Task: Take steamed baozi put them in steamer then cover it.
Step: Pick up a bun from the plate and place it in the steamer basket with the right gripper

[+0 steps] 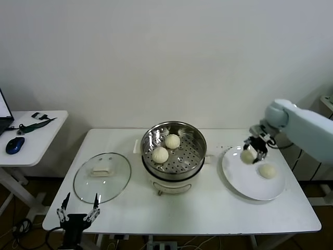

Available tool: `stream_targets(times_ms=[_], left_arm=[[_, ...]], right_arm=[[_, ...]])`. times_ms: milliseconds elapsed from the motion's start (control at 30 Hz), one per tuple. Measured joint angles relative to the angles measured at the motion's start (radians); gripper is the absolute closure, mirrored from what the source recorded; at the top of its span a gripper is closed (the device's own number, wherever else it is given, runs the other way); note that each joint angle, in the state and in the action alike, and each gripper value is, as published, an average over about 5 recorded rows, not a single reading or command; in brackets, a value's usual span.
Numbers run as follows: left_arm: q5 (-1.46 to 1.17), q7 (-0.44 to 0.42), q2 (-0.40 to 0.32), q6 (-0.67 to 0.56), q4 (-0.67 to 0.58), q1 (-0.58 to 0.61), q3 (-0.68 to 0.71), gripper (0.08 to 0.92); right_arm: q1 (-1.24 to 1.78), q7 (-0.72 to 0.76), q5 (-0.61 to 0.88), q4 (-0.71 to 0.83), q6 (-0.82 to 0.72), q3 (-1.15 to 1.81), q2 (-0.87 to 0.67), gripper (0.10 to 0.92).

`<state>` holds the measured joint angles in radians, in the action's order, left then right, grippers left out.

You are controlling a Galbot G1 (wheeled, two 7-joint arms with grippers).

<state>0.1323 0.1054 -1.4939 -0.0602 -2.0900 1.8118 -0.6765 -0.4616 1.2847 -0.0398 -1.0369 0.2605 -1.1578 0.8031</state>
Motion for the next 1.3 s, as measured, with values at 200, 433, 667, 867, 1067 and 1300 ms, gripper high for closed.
stream_targets(times_ms=[200,433,667,867,1067,1300], left_arm=[[0.001,0.0,0.0,0.0,0.0,-0.001,0.006,0.177],[0.003,0.0,-0.003,0.006,-0.005,-0.001,0.016,0.177],[-0.003,0.0,-0.003,0.007,-0.004,0.003,0.013,0.177],[-0.01,0.0,0.0,0.006,0.006,0.002,0.004,0.177],[-0.021,0.0,0.002,0.001,0.015,0.005,-0.004,0.177],[-0.027,0.0,0.005,-0.003,0.025,0.006,-0.008,0.177]], right_arm=[[-0.139,0.024,0.013,-0.072,0.1,-0.069,0.081,0.364],[-0.192,0.035,-0.008,-0.181,0.18,-0.087,0.179,0.364],[-0.166,0.033,-0.069,-0.255,0.237,-0.079,0.281,0.364],[-0.118,0.024,-0.117,-0.289,0.268,-0.088,0.36,0.364],[-0.075,0.015,-0.158,-0.299,0.295,-0.104,0.404,0.364],[-0.039,0.004,-0.188,-0.3,0.315,-0.117,0.422,0.36]])
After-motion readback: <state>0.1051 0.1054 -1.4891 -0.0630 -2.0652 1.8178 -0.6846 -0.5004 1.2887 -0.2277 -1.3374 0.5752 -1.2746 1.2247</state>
